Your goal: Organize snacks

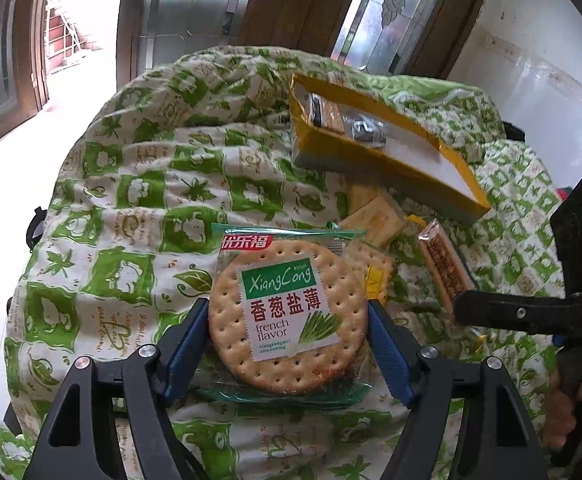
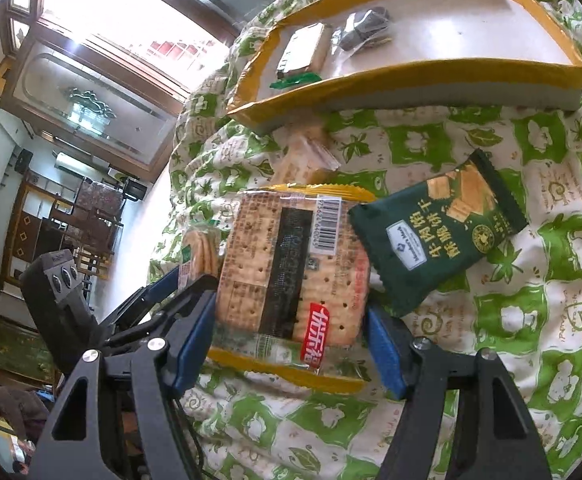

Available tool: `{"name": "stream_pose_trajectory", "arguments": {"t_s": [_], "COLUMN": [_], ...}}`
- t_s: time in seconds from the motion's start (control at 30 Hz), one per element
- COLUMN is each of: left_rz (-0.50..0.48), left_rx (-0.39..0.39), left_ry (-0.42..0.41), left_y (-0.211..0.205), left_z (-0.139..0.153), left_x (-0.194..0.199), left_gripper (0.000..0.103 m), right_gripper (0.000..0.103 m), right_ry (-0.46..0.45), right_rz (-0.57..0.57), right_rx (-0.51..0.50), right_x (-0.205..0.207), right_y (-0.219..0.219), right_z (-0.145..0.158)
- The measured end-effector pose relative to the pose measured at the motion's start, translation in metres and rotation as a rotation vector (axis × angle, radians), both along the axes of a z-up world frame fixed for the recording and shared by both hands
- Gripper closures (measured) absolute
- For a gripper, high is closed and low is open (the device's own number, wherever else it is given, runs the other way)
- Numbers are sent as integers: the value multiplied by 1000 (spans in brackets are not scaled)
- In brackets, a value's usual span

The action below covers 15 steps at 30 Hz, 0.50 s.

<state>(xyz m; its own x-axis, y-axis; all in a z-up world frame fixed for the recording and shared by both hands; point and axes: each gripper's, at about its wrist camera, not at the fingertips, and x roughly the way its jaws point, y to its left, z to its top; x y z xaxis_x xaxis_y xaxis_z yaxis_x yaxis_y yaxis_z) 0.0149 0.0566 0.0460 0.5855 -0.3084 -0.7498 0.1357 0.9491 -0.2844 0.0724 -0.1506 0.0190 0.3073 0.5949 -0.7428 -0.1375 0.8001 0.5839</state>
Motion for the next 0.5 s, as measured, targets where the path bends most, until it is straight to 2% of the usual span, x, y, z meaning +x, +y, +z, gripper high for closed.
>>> {"name": "stream_pose_trajectory", "arguments": {"t_s": [0.5], "left_rz": [14], "left_rx": [1], "left_ry": [-18], "left_y": [2], "left_z": [9], "left_x": [0], "left_gripper": [24], "right_gripper": [33], "right_ry": [-78], "right_rz": [18], "right_rx": [49], "right_x": [-5], "right_y": [2], "right_z": [18]}}
